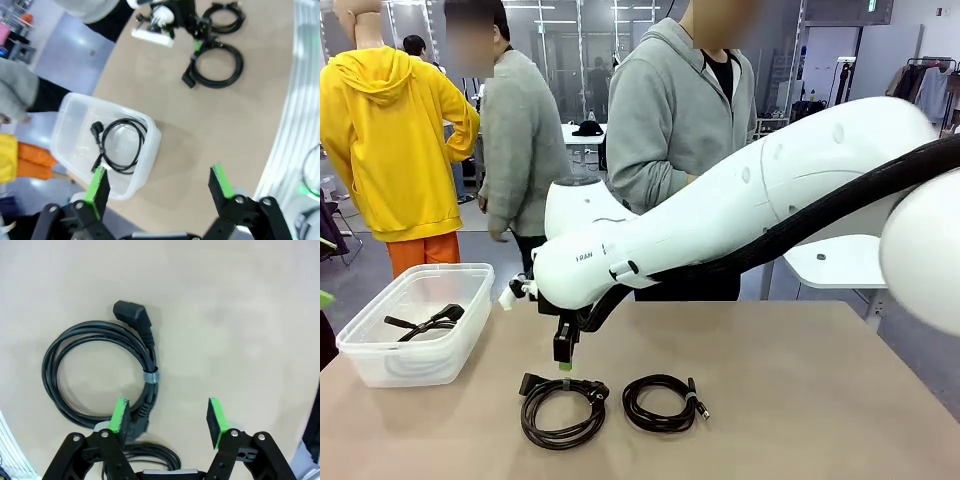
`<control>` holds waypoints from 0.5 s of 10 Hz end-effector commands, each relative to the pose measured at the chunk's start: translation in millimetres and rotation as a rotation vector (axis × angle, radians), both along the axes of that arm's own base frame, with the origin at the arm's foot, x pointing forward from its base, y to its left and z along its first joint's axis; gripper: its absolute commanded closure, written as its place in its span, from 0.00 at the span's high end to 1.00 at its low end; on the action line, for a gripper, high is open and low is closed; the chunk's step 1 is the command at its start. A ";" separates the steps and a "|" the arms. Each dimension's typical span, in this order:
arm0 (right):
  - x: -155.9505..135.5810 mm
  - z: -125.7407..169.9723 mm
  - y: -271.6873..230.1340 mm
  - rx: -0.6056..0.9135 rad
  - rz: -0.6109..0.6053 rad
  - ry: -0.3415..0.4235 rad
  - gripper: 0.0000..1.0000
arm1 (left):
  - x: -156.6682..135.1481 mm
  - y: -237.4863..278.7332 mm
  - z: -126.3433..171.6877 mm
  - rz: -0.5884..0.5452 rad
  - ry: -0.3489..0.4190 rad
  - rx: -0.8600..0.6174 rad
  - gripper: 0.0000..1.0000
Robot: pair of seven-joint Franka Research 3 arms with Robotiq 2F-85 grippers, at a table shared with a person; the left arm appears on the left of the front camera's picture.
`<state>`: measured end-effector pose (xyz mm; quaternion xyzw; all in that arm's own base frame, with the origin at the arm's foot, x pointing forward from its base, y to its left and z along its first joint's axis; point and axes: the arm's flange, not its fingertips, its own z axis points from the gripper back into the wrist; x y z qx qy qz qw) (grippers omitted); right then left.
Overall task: Organize and store the cables.
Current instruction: Place the Power Cable into the Organizing box.
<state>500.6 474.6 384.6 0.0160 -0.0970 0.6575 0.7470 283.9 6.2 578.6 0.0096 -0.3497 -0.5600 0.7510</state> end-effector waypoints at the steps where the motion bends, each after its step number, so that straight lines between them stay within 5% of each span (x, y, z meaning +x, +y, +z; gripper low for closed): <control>1: -24.8 33.2 -49.6 0.101 -0.049 -0.031 1.00 | 1.7 -23.3 8.5 -0.036 0.029 0.064 1.00; 5: -66.2 106.7 -224.2 0.332 -0.086 -0.093 1.00 | 43.6 -90.5 3.0 -0.125 0.096 0.217 1.00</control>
